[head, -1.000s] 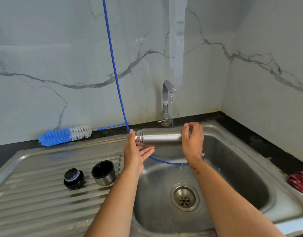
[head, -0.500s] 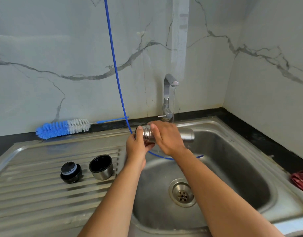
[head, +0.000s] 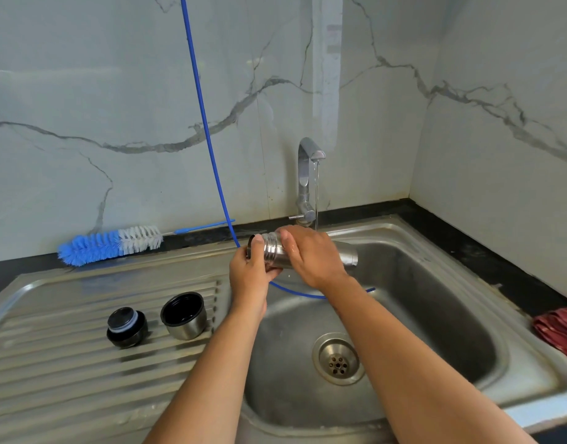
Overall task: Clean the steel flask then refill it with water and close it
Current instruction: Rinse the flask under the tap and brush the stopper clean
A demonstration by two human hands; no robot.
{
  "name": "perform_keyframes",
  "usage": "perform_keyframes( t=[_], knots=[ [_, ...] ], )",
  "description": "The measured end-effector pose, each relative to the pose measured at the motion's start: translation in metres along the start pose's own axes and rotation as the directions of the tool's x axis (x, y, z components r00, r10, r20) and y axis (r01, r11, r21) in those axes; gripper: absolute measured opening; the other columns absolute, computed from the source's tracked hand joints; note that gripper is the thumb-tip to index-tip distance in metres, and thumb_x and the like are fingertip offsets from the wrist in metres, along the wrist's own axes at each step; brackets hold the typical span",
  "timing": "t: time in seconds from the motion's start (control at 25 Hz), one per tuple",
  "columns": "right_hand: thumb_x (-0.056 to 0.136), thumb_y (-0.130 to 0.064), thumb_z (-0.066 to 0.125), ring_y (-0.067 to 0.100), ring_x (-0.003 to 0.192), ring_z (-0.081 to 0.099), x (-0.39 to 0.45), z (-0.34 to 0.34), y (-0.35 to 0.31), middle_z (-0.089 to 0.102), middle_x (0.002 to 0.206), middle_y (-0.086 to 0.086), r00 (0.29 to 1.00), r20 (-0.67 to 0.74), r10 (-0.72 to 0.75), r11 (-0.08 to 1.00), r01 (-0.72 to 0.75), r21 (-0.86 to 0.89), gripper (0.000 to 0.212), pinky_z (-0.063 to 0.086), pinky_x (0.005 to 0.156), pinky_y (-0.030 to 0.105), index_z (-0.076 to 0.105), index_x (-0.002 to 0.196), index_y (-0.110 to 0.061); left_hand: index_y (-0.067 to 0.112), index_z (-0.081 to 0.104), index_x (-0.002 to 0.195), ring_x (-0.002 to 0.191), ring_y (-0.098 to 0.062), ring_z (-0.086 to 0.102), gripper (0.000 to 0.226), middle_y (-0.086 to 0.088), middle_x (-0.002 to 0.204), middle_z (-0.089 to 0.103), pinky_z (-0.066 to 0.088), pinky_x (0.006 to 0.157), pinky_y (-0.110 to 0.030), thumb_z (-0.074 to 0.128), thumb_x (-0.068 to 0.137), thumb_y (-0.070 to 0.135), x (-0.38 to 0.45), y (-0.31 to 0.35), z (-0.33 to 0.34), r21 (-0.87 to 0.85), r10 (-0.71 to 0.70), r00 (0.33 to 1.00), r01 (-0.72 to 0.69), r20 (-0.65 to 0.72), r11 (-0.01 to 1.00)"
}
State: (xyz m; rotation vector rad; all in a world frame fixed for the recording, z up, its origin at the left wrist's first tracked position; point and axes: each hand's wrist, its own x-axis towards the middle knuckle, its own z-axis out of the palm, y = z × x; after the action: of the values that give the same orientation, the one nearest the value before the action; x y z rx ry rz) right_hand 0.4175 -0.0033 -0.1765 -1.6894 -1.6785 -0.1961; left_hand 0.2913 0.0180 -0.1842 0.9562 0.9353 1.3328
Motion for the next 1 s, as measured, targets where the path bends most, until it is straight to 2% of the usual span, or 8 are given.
perform_keyframes(
  t=[0.16, 0.28, 0.4, 0.52, 0.64, 0.8, 0.88, 1.0],
  knots=[
    [0.109, -0.042, 0.02, 0.034, 0.093, 0.064, -0.018, -0.006, 0.051, 0.071, 0.094, 0.011, 0.924, 0.014, 0.383, 0.92, -0.38, -0.096, 0.053, 0.045, 0.098, 0.047, 0.062, 0.085, -0.019, 0.002, 0.064, 0.112, 0.101, -0.033, 0.072, 0.032, -0.019, 0.103, 0.071, 0.065, 0.072, -0.038, 0.059, 0.102, 0.032, 0.001, 0.0, -0.003, 0.031, 0.014, 0.999, -0.013, -0.032, 0.999],
    [0.11, -0.038, 0.019, 0.026, 0.079, 0.056, -0.003, 0.0, 0.023, 0.063, 0.082, 0.003, 0.971, -0.024, 0.236, 0.969, -0.237, -0.068, 0.05, 0.044, 0.089, 0.042, 0.053, 0.078, -0.022, 0.001, 0.063, 0.113, 0.099, -0.034, 0.072, 0.031, -0.019, 0.101, 0.07, 0.064, 0.07, -0.038, 0.057, 0.103, 0.03, 0.001, -0.001, 0.002, 0.015, 0.017, 1.0, -0.017, -0.014, 1.0],
    [0.11, -0.04, 0.017, 0.022, 0.079, 0.058, 0.002, 0.003, -0.01, 0.065, 0.086, 0.0, 1.0, -0.002, 0.017, 0.999, -0.017, 0.029, 0.053, 0.042, 0.076, 0.037, 0.063, 0.093, -0.019, 0.0, 0.064, 0.114, 0.093, -0.032, 0.073, 0.032, -0.019, 0.1, 0.072, 0.064, 0.071, -0.04, 0.056, 0.104, 0.029, 0.0, -0.001, 0.003, 0.025, 0.044, 0.999, -0.043, -0.017, 0.999],
    [0.111, -0.042, 0.019, 0.027, 0.091, 0.063, -0.004, -0.001, 0.021, 0.067, 0.094, 0.003, 0.983, 0.066, 0.174, 0.985, -0.174, -0.002, 0.053, 0.045, 0.083, 0.039, 0.065, 0.096, -0.018, 0.007, 0.066, 0.108, 0.097, -0.033, 0.073, 0.029, -0.021, 0.104, 0.072, 0.064, 0.074, -0.044, 0.059, 0.102, 0.034, 0.005, -0.001, -0.006, 0.046, 0.08, 0.996, -0.079, -0.036, 0.996],
    [0.105, -0.053, 0.029, 0.029, 0.093, 0.062, -0.008, -0.013, 0.05, 0.068, 0.097, 0.005, 0.843, 0.144, 0.519, 0.843, -0.533, 0.078, 0.051, 0.049, 0.084, 0.04, 0.065, 0.088, -0.022, 0.009, 0.068, 0.105, 0.097, -0.031, 0.074, 0.028, -0.02, 0.104, 0.073, 0.064, 0.075, -0.046, 0.06, 0.101, 0.036, 0.009, 0.002, -0.01, 0.043, 0.079, 0.996, -0.078, -0.043, 0.996],
    [0.098, -0.049, 0.048, 0.025, 0.088, 0.065, -0.002, -0.022, 0.055, 0.064, 0.097, 0.003, 0.643, 0.237, 0.728, 0.545, -0.753, 0.369, 0.033, 0.064, 0.072, 0.043, 0.068, 0.091, -0.023, 0.012, 0.067, 0.107, 0.103, -0.03, 0.073, 0.022, -0.018, 0.109, 0.074, 0.062, 0.085, -0.047, 0.058, 0.103, 0.032, 0.003, 0.009, -0.007, -0.052, 0.049, 0.998, -0.05, -0.029, 0.997],
    [0.102, -0.04, 0.053, 0.023, 0.09, 0.065, -0.001, -0.022, 0.051, 0.061, 0.1, 0.001, 0.648, 0.208, 0.733, 0.469, -0.703, 0.535, 0.024, 0.066, 0.068, 0.043, 0.066, 0.103, -0.019, 0.015, 0.065, 0.105, 0.107, -0.03, 0.072, 0.019, -0.017, 0.112, 0.073, 0.059, 0.093, -0.05, 0.055, 0.104, 0.032, 0.002, 0.012, -0.006, -0.111, -0.001, 0.999, -0.004, -0.045, 0.994],
    [0.107, -0.027, 0.048, 0.016, 0.088, 0.061, -0.006, -0.023, 0.044, 0.059, 0.094, -0.005, 0.738, -0.059, 0.673, 0.612, -0.51, 0.604, 0.012, 0.054, 0.066, 0.025, 0.057, 0.109, -0.021, 0.016, 0.064, 0.099, 0.102, -0.032, 0.071, 0.025, -0.017, 0.107, 0.071, 0.062, 0.081, -0.049, 0.054, 0.104, 0.039, 0.001, 0.012, -0.005, -0.135, -0.103, 0.994, 0.098, -0.034, 0.986]
  ],
)
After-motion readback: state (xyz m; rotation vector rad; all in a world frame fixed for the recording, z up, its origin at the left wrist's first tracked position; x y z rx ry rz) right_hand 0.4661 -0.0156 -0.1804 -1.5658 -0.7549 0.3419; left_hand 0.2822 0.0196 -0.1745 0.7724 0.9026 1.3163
